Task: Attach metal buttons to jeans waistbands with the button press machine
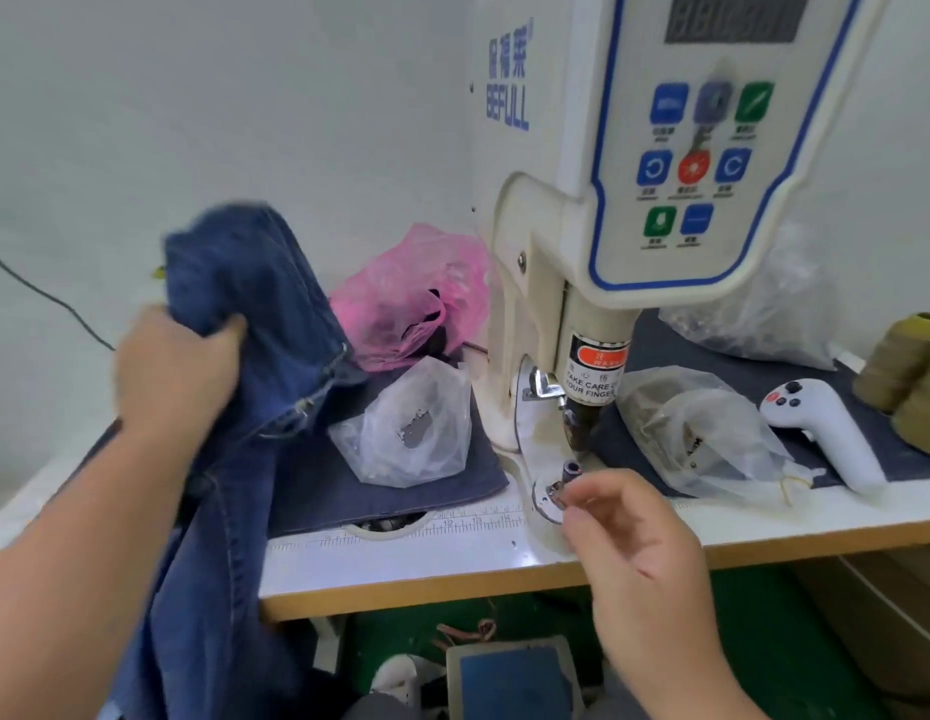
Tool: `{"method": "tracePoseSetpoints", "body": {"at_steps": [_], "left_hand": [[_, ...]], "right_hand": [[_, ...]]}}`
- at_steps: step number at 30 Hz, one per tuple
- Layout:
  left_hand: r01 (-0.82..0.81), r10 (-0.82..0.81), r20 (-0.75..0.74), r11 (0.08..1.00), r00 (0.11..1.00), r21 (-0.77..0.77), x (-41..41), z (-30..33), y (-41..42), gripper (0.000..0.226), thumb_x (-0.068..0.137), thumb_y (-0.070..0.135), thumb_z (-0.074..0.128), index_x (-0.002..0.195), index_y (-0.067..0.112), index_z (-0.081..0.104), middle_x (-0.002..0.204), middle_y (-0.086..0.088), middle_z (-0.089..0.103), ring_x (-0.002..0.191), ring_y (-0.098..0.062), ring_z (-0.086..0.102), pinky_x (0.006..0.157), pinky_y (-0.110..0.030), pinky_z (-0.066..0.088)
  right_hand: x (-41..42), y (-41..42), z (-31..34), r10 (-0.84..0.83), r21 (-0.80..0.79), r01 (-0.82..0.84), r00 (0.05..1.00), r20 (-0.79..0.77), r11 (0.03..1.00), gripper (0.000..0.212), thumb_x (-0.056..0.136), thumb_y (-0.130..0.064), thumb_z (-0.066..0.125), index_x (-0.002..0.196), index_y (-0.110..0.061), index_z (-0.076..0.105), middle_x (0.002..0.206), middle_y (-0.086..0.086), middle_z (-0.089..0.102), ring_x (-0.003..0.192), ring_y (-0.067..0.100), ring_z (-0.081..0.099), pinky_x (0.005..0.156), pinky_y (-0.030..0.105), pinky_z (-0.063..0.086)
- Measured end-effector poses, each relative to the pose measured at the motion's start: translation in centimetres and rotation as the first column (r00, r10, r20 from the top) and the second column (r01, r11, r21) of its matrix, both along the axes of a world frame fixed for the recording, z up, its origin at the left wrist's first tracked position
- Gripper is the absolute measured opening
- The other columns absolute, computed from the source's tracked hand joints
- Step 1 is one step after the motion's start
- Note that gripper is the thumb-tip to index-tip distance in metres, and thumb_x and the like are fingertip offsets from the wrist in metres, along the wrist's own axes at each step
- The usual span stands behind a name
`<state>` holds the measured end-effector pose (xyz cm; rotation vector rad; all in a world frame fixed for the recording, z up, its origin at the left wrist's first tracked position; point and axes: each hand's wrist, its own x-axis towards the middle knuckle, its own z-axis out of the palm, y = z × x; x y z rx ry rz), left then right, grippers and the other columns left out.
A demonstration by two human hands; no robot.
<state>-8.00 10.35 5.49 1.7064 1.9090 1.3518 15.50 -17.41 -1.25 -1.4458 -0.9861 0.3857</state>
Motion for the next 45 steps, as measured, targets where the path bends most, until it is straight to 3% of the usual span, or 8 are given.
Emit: {"method": "tracePoseSetpoints", "body": {"at_steps": [3, 7, 11, 15, 19, 23, 34, 45], "left_hand": [[0.103, -0.119, -0.054, 0.967, 0.991, -0.235, 2.7, -3.4, -0.4, 0.077, 0.085, 0.057, 0.064, 0.13, -0.002, 0.044, 0.127, -0.029, 0.058, 0.117, -0.047, 0.055, 0.092, -0.048, 0.044], [0.062, -0.143, -0.306, 0.964, 0.941, -0.26, 4.0, -3.6, 0.0, 0.088, 0.089, 0.063, 0.052, 0.145, 0.001, 0.025, 0.139, -0.029, 0.047, 0.126, -0.05, 0.045, 0.101, -0.056, 0.036], [0.08, -0.073, -0.59, 0.997, 0.804, -0.014, 4.6, -3.6, -2.0, 0.077, 0.09, 0.047, 0.06, 0.144, -0.001, 0.035, 0.139, -0.029, 0.043, 0.122, -0.05, 0.044, 0.097, -0.059, 0.035], [0.482, -0.188, -0.704, 0.842, 0.685, 0.244, 6.7, -3.9, -4.8, 0.033, 0.078, 0.023, 0.055, 0.1, 0.004, 0.071, 0.106, -0.02, 0.064, 0.092, -0.044, 0.057, 0.078, -0.053, 0.046], [0.535, -0.405, -0.841, 0.827, 0.359, -0.17, 10.1, -5.4, -5.6, 0.028, 0.096, 0.026, 0.044, 0.109, 0.023, 0.069, 0.107, -0.003, 0.065, 0.096, -0.028, 0.056, 0.081, -0.039, 0.041], [0.386, -0.408, -0.886, 0.871, 0.221, -0.305, 11.4, -6.1, -4.6, 0.03, 0.097, 0.026, 0.041, 0.12, 0.031, 0.061, 0.12, 0.0, 0.06, 0.108, -0.023, 0.055, 0.088, -0.038, 0.036], [0.32, -0.431, -0.879, 0.878, 0.202, -0.357, 12.2, -6.1, -4.1, 0.029, 0.094, 0.018, 0.044, 0.116, 0.029, 0.061, 0.11, 0.002, 0.063, 0.092, -0.021, 0.062, 0.069, -0.033, 0.039], [0.293, -0.454, -0.858, 0.877, 0.242, -0.381, 12.6, -6.9, -4.7, 0.027, 0.095, 0.014, 0.047, 0.118, 0.023, 0.056, 0.107, 0.001, 0.064, 0.087, -0.023, 0.061, 0.068, -0.033, 0.038]], "right_hand": [[2.5, -0.8, -0.2, -0.076, -0.073, 0.078, 0.997, 0.028, 0.994, 0.028, 0.087, -0.011, 0.067, 0.086, -0.039, 0.067, 0.09, -0.016, 0.067, 0.086, 0.002, 0.062, 0.068, 0.019, 0.046], [7.7, -1.7, -0.1, -0.196, -0.186, 0.232, 0.961, 0.193, 0.955, 0.022, 0.089, -0.012, 0.066, 0.084, -0.034, 0.066, 0.085, -0.016, 0.064, 0.085, -0.01, 0.056, 0.066, 0.018, 0.04], [12.7, -1.2, 0.3, -0.211, -0.359, 0.352, 0.902, 0.376, 0.864, 0.024, 0.093, -0.012, 0.059, 0.083, -0.034, 0.061, 0.093, -0.016, 0.062, 0.083, 0.002, 0.055, 0.068, 0.023, 0.038], [14.8, 0.9, -0.4, -0.127, -0.522, 0.422, 0.852, 0.508, 0.741, 0.025, 0.097, -0.01, 0.047, 0.095, -0.025, 0.067, 0.103, 0.001, 0.063, 0.092, 0.017, 0.051, 0.078, 0.032, 0.039], [15.1, 2.8, -0.7, -0.1, -0.583, 0.471, 0.826, 0.555, 0.662, 0.028, 0.098, -0.009, 0.044, 0.113, -0.017, 0.067, 0.102, 0.006, 0.06, 0.092, 0.023, 0.054, 0.078, 0.033, 0.044], [15.6, 3.4, -1.0, -0.004, -0.584, 0.461, 0.787, 0.617, 0.668, 0.028, 0.098, -0.011, 0.043, 0.117, -0.018, 0.063, 0.104, 0.004, 0.052, 0.092, 0.021, 0.05, 0.075, 0.033, 0.042], [16.5, 3.4, -1.2, 0.037, -0.639, 0.429, 0.812, 0.582, 0.639, 0.022, 0.095, -0.021, 0.055, 0.09, -0.041, 0.063, 0.091, -0.012, 0.065, 0.079, 0.011, 0.055, 0.059, 0.027, 0.038], [16.4, 3.7, -1.6, -0.022, -0.609, 0.476, 0.799, 0.601, 0.634, 0.019, 0.098, -0.036, 0.052, 0.103, -0.047, 0.068, 0.093, -0.014, 0.066, 0.076, 0.009, 0.052, 0.053, 0.024, 0.03]]}}
